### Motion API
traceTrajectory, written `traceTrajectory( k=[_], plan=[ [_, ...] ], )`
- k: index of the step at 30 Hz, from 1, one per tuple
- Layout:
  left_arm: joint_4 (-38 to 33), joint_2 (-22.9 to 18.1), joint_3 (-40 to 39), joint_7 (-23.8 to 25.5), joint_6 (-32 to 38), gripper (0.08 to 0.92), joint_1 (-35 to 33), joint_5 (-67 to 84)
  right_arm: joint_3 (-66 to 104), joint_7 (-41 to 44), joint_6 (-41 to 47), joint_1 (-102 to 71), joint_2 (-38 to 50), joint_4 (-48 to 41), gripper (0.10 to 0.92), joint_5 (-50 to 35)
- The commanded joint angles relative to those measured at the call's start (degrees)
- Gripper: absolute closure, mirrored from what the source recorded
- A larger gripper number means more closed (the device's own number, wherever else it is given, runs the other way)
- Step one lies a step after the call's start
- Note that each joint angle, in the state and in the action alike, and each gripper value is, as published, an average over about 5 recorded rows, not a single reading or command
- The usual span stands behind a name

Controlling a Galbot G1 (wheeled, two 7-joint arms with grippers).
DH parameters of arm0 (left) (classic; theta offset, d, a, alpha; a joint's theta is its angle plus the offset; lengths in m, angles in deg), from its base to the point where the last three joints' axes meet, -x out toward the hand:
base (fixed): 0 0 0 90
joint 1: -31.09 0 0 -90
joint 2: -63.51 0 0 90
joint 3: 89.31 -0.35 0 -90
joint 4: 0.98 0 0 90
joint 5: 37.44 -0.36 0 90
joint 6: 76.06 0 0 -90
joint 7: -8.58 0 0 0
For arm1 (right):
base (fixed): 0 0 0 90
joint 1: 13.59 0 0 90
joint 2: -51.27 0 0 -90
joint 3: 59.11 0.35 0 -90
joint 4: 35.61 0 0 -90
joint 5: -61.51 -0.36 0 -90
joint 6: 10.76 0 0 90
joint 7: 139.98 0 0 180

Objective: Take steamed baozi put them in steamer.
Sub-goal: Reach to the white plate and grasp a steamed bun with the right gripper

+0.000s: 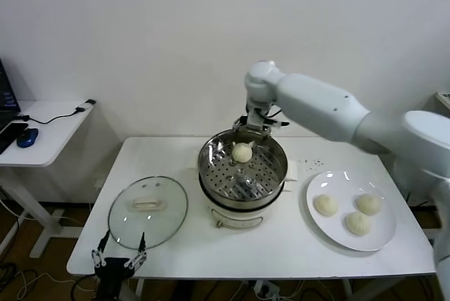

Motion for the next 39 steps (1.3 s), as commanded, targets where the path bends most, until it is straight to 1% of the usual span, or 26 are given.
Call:
traceTrajectory(
  k=[1,4,8,11,14,18,26,39],
  plan=[
    [-0.09,0.04,-0.07,0.02,-0.07,0.177,-0.14,-0.08,-16.13,-8.76,27.92,11.72,17.4,8.22,0.203,-31.98],
    [-0.27,0.0,-0.28,0.06,0.07,0.177,-0.35,0.03,-15.57,-8.4,32.7,9.09,21.61,7.72,0.203,-34.76],
    [-0.78,-0.13,-0.66,0.09,0.2,0.177,-0.65,0.04,-15.14,-6.97,34.67,4.63,25.9,6.71,0.203,-36.15],
    [-1.04,-0.12,-0.76,0.11,0.19,0.177,-0.78,0.05,-13.3,-4.9,34.36,0.03,27.84,5.62,0.203,-33.79],
    [-1.19,-0.03,-0.75,0.13,0.13,0.177,-0.78,0.03,-9.58,-3.1,33.51,-6.46,28.8,4.63,0.203,-28.43],
    [-1.33,0.05,-0.64,0.13,-0.1,0.177,-0.57,-0.04,-3.71,-2.1,32.37,-14.72,28.62,3.28,0.203,-22.19],
    [-1.17,-0.03,-0.48,0.12,-0.48,0.177,-0.34,-0.32,4.49,-2.01,31.34,-25.51,25.99,0.55,0.203,-15.58],
    [-0.32,-0.22,-0.05,-0.01,-0.18,0.177,-0.58,-0.47,10.2,-2.3,30.68,-30.38,20.64,-5.47,0.203,-12.68]
  ],
)
